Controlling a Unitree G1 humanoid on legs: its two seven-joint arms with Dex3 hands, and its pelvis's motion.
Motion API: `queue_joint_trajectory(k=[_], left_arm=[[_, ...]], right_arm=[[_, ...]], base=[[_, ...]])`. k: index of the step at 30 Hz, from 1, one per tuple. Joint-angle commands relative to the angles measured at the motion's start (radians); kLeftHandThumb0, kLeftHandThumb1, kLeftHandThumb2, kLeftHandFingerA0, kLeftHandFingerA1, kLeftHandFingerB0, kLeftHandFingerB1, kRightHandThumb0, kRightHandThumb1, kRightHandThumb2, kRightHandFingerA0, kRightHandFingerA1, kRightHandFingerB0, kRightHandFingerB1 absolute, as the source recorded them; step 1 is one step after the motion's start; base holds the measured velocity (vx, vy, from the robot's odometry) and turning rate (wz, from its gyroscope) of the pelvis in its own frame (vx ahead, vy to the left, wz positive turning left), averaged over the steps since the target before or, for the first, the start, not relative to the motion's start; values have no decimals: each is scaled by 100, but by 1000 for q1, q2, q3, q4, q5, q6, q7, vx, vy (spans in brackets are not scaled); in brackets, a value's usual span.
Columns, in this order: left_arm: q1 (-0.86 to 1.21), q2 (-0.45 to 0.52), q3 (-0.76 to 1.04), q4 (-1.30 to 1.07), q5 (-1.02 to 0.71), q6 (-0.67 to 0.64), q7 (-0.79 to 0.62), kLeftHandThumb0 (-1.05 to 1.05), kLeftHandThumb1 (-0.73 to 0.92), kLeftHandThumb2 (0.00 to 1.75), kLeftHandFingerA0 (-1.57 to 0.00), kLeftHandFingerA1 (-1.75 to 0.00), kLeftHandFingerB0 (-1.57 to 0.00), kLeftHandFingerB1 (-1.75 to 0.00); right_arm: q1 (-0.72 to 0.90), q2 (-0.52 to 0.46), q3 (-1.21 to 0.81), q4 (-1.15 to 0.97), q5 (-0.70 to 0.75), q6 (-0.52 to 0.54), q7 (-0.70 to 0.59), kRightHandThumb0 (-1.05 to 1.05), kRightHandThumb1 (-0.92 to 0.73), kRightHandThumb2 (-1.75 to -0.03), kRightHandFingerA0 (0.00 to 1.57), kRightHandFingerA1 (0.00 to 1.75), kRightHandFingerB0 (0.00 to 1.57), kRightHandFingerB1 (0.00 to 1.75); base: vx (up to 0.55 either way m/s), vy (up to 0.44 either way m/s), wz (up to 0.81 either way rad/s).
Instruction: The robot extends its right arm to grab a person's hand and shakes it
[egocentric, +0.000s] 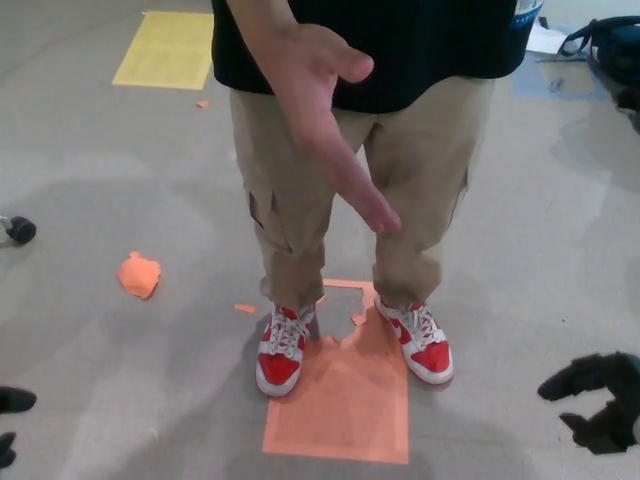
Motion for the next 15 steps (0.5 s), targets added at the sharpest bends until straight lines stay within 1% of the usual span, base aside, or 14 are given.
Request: queue_joint_trajectory(k=[1, 2, 3, 6, 7, 8, 9, 11, 12, 14, 15], left_arm=[[3, 11, 7, 31, -12, -54, -16, -6, 78, 63, -84, -54, -68, -49], [3, 12, 7, 33, -12, -59, -18, -6, 78, 63, -84, -54, -68, -49], [3, 10, 11, 38, -17, -63, -20, -6, 78, 63, -83, -54, -67, -49], [6, 10, 13, 48, -17, -77, -21, -6, 78, 63, -83, -54, -67, -49], [5, 11, 12, 55, -13, -84, -14, -6, 78, 62, -84, -54, -68, -49], [4, 11, 12, 59, -12, -87, -11, -6, 78, 62, -84, -54, -68, -49], [3, 10, 12, 58, -13, -84, -14, -5, 78, 62, -84, -54, -68, -49], [1, 10, 13, 57, -14, -84, -15, -6, 78, 62, -84, -54, -68, -49], [1, 10, 13, 55, -14, -85, -14, -7, 77, 63, -84, -54, -68, -49], [3, 11, 11, 50, -10, -89, -11, -8, 77, 63, -84, -54, -68, -49], [4, 11, 12, 47, -12, -91, -12, -8, 78, 63, -83, -54, -68, -49]], right_arm=[[10, -11, -2, 30, -11, -77, -73, -7, -73, -62, 97, 58, 87, 59], [11, -10, -5, 29, -8, -85, -77, -7, -73, -62, 97, 58, 87, 59], [13, -8, -16, 23, 0, -108, -94, -5, -72, -61, 100, 58, 89, 60], [17, -3, -37, 5, 14, -136, -109, -5, -72, -62, 101, 58, 88, 61], [25, 2, -56, -28, 28, -172, -130, -2, -76, -62, 102, 69, 89, 66], [29, 5, -65, -42, 34, -188, -139, -2, -76, -62, 102, 69, 89, 66], [40, 7, -81, -81, 42, -201, -151, -5, -79, -63, 100, 75, 88, 70], [51, 10, -96, -118, 46, -217, -158, -6, -79, -65, 100, 73, 88, 72], [61, 13, -110, -154, 56, -226, -159, -3, -75, -71, 104, 79, 89, 79], [80, 21, -136, -226, 79, -234, -151, -3, -76, -71, 103, 77, 90, 81], [92, 27, -150, -288, 96, -228, -131, -9, -78, -68, 104, 70, 89, 69]], base=[[88, -3, 0], [86, -2, 2], [83, -3, 1], [83, -4, 0], [0, 0, 0], [0, 0, 0], [0, 0, 0], [0, 0, 0], [0, 0, 0], [0, 0, 0], [0, 0, 0]])
